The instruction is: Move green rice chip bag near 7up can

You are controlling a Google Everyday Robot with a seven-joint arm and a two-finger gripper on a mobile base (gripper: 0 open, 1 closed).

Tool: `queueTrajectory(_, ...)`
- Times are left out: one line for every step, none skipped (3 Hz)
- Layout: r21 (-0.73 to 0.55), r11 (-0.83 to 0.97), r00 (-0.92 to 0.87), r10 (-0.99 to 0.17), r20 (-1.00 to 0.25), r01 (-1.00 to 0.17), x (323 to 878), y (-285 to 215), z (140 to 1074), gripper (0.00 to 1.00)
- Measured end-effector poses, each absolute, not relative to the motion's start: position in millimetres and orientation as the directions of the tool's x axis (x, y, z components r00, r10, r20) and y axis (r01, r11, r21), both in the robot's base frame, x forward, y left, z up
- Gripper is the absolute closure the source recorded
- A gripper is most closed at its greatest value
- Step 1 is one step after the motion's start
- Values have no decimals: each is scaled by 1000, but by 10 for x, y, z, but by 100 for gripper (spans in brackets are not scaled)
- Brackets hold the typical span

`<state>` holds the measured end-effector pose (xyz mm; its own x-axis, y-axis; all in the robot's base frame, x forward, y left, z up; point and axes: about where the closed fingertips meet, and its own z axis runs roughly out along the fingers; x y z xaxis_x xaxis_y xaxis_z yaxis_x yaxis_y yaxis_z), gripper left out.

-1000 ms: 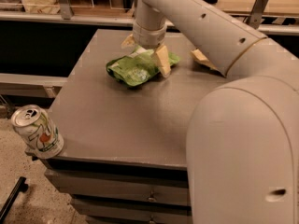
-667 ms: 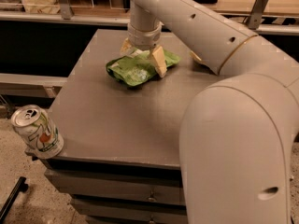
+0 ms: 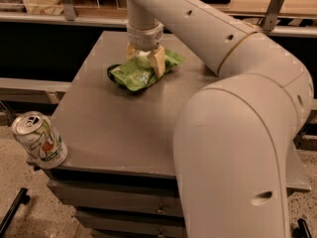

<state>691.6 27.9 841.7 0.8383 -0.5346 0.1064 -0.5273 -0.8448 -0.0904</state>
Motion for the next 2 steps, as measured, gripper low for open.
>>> queueTrajectory(-115,-833,833,-550,64,-541,6908,267,8536,87)
queueTrajectory(-168,-807,817,-576,11,-567,6890,221,8738,100)
